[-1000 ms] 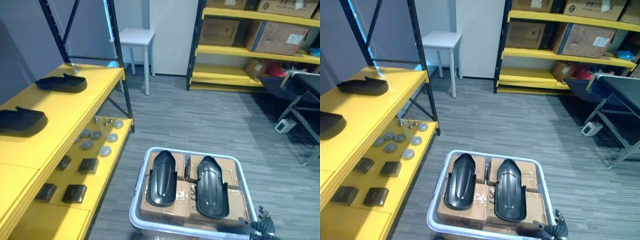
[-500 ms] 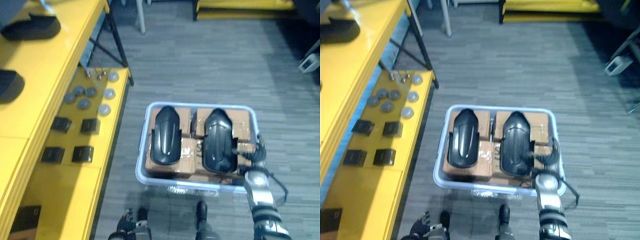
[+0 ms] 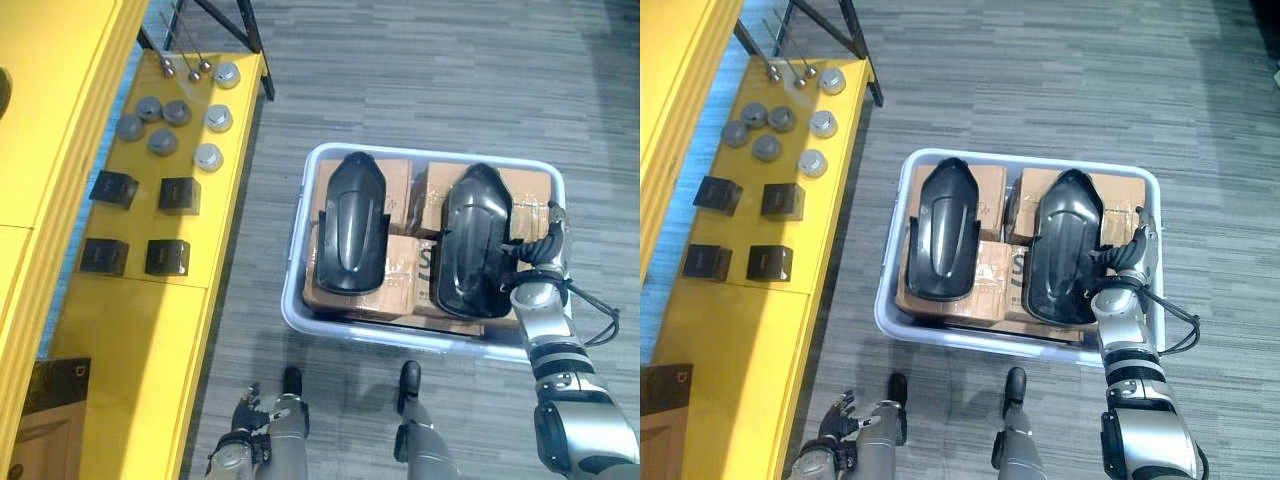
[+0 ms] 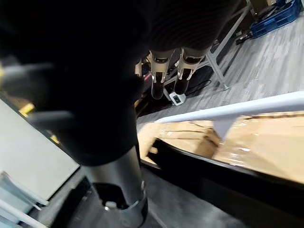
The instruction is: Walk over and take plastic housings, then place them on the shelf
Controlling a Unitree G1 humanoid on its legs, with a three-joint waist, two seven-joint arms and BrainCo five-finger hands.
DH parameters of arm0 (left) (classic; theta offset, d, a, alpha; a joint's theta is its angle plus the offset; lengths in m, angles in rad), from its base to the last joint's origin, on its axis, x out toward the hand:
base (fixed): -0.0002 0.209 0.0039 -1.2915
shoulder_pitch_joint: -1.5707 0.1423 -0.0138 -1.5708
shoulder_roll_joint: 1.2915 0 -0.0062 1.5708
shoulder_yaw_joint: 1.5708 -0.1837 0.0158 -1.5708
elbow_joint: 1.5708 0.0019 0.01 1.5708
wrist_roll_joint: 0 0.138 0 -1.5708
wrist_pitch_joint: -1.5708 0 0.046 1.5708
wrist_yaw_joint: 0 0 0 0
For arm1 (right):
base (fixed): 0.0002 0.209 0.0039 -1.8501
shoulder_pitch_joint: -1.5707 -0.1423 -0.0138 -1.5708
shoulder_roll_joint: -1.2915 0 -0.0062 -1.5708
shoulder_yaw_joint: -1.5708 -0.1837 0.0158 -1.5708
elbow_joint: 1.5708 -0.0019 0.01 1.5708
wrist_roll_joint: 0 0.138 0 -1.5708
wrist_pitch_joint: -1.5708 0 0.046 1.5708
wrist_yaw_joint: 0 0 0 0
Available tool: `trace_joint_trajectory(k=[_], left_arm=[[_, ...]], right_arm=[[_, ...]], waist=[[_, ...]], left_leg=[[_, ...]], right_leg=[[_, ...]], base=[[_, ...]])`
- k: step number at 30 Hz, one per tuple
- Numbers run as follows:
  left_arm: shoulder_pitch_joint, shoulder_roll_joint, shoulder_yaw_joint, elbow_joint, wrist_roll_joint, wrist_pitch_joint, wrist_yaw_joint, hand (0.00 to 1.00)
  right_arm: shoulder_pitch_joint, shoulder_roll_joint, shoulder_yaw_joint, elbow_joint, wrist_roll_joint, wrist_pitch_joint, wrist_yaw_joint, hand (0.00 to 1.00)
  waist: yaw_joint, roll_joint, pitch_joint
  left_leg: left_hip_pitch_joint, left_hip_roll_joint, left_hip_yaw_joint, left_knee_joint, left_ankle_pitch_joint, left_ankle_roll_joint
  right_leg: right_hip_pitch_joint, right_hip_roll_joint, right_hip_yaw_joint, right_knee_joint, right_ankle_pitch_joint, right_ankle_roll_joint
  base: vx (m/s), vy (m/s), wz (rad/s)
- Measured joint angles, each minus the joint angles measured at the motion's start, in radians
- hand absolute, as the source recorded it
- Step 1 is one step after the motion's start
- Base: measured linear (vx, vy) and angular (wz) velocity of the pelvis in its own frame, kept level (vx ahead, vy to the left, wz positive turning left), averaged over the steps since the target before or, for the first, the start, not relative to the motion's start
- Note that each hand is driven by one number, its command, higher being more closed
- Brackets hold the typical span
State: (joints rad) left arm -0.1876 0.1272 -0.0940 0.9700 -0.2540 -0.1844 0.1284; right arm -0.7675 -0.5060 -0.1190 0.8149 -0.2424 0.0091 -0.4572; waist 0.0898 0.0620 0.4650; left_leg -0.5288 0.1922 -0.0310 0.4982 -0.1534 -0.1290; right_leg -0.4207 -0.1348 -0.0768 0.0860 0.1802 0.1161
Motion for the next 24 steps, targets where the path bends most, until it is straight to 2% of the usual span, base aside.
trace_joint_trajectory(k=[6, 7, 11, 18, 22, 24], left_arm=[[-0.046, 0.0, 0.0, 0.032, -0.015, 0.0, 0.014, 0.0], [-0.051, 0.002, 0.0, 0.033, -0.02, 0.0, 0.024, 0.0], [-0.09, 0.0, -0.002, 0.056, -0.031, 0.0, 0.035, 0.0], [-0.132, -0.02, 0.037, 0.05, -0.055, 0.006, 0.041, 0.0], [-0.132, -0.025, 0.049, 0.03, -0.058, 0.014, 0.048, 0.0], [-0.132, -0.046, 0.051, 0.014, -0.058, 0.015, 0.068, 0.0]], right_arm=[[-0.027, -0.007, 0.068, 0.1, -0.002, 0.003, 0.036, 0.0], [-0.039, -0.009, 0.068, 0.116, 0.0, 0.005, 0.038, 1.0], [-0.142, -0.042, 0.07, 0.23, 0.021, -0.001, 0.048, 1.0], [-0.197, -0.098, 0.098, 0.233, 0.057, -0.002, 0.047, 1.0], [-0.211, -0.093, 0.142, 0.231, 0.055, 0.014, 0.05, 1.0], [-0.206, -0.06, 0.14, 0.225, 0.054, 0.02, 0.049, 1.0]], waist=[[0.001, -0.001, 0.006], [-0.002, -0.001, 0.009], [0.005, -0.003, 0.01], [0.009, -0.002, 0.011], [0.005, -0.003, 0.011], [0.007, -0.003, 0.01]], left_leg=[[-0.055, 0.002, -0.015, 0.019, 0.0, 0.0], [-0.067, 0.002, -0.024, 0.026, 0.0, 0.0], [-0.118, 0.002, -0.035, 0.049, 0.0, 0.0], [-0.197, -0.002, -0.061, 0.078, 0.007, 0.004], [-0.196, 0.0, -0.075, 0.071, 0.014, -0.001], [-0.17, -0.001, -0.072, 0.05, 0.026, -0.01]], right_leg=[[-0.045, 0.004, -0.011, 0.012, 0.0, 0.0], [-0.048, 0.005, -0.017, 0.013, 0.0, 0.0], [-0.098, 0.005, -0.018, 0.045, -0.003, 0.003], [-0.199, -0.002, -0.033, 0.147, -0.042, 0.013], [-0.209, -0.002, -0.047, 0.183, -0.06, 0.002], [-0.195, -0.005, -0.047, 0.184, -0.06, -0.002]], base=[[0.0, -0.003, 0.03], [0.0, 0.002, 0.11], [-0.03, -0.006, 0.02], [-0.05, -0.029, 0.06], [-0.01, -0.038, 0.08], [0.03, -0.028, 0.05]])
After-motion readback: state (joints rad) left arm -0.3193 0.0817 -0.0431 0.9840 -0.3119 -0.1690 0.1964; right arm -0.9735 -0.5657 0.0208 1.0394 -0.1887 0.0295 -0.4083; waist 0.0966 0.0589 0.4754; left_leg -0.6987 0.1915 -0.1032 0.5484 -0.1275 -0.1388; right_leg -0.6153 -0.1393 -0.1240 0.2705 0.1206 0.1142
